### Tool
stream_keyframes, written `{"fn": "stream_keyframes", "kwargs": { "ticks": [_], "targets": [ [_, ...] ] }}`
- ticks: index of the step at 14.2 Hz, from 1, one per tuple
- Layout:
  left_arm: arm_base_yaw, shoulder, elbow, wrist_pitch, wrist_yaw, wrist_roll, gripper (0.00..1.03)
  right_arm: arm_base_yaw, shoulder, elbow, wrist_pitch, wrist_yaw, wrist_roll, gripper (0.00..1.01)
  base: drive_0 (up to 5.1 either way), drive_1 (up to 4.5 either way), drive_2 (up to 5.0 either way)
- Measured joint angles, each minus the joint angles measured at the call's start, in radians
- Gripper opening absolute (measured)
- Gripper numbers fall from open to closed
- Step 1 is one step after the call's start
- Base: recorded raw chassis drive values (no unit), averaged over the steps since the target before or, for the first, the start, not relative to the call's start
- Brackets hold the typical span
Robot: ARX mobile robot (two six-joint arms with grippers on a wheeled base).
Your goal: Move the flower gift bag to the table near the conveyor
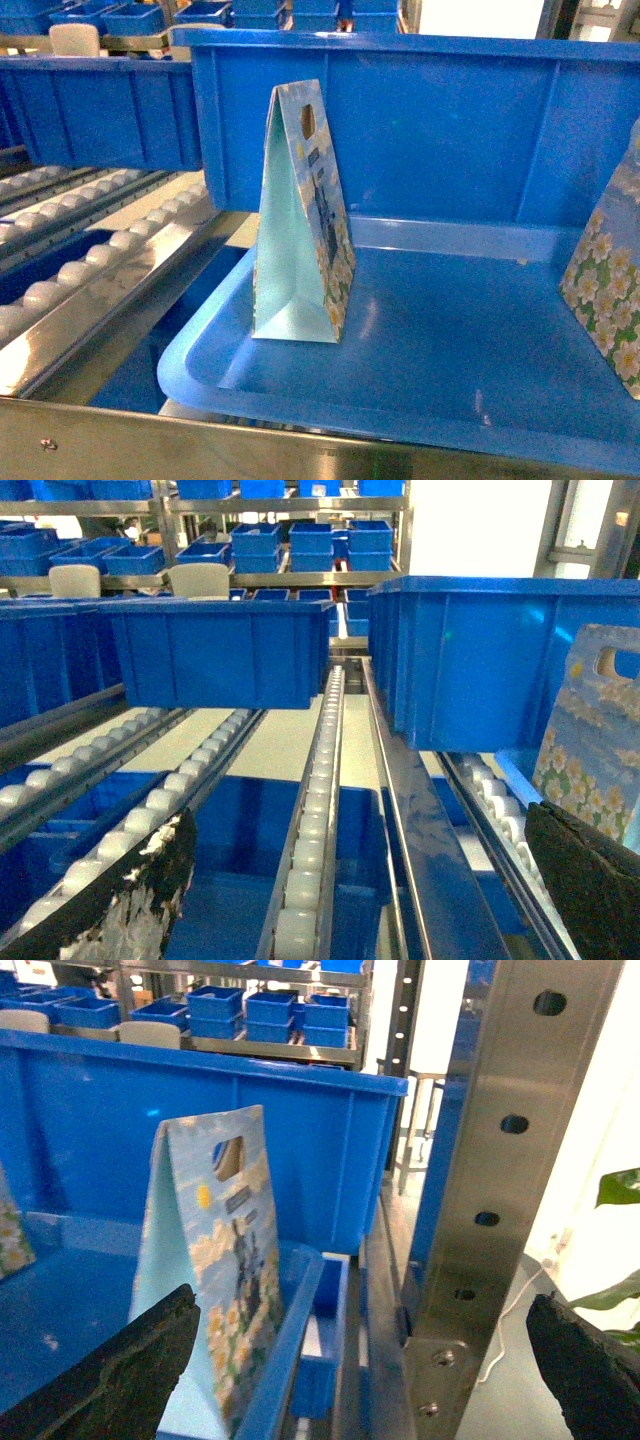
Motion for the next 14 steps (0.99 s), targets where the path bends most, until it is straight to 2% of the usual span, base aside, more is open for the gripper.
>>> {"fn": "stream_keyframes", "kwargs": {
  "ticks": [1, 3, 5, 7, 8, 9, 12, 14],
  "targets": [
    [-0.019, 0.109, 0.0, 0.118, -0.029, 0.003, 0.98, -0.022, 0.132, 0.002, 0.134, -0.007, -0.011, 0.98, 0.0, 0.0, 0.0],
    [-0.045, 0.348, 0.024, 0.342, -0.017, 0.006, 0.98, -0.026, 0.363, 0.04, 0.329, -0.038, -0.019, 0.98, 0.0, 0.0, 0.0],
    [-0.05, 0.558, 0.119, 0.508, 0.017, 0.005, 0.98, -0.02, 0.494, 0.097, 0.411, -0.047, -0.019, 0.98, 0.0, 0.0, 0.0],
    [-0.08, 0.689, 0.223, 0.56, 0.024, 0.005, 0.98, 0.006, 0.529, 0.137, 0.386, -0.037, -0.018, 0.98, 0.0, 0.0, 0.0],
    [-0.098, 0.711, 0.254, 0.552, 0.012, 0.006, 0.98, 0.024, 0.51, 0.164, 0.336, -0.024, -0.018, 0.98, 0.0, 0.0, 0.0],
    [-0.106, 0.706, 0.256, 0.548, 0.002, 0.006, 0.98, 0.04, 0.474, 0.186, 0.272, -0.015, -0.019, 0.98, 0.0, 0.0, 0.0],
    [-0.106, 0.706, 0.256, 0.548, -0.005, 0.006, 0.98, 0.05, 0.472, 0.196, 0.248, -0.014, -0.024, 0.98, 0.0, 0.0, 0.0],
    [-0.106, 0.706, 0.256, 0.548, -0.005, 0.006, 0.98, 0.124, 0.49, 0.235, 0.248, 0.029, -0.034, 0.98, 0.0, 0.0, 0.0]
  ]
}}
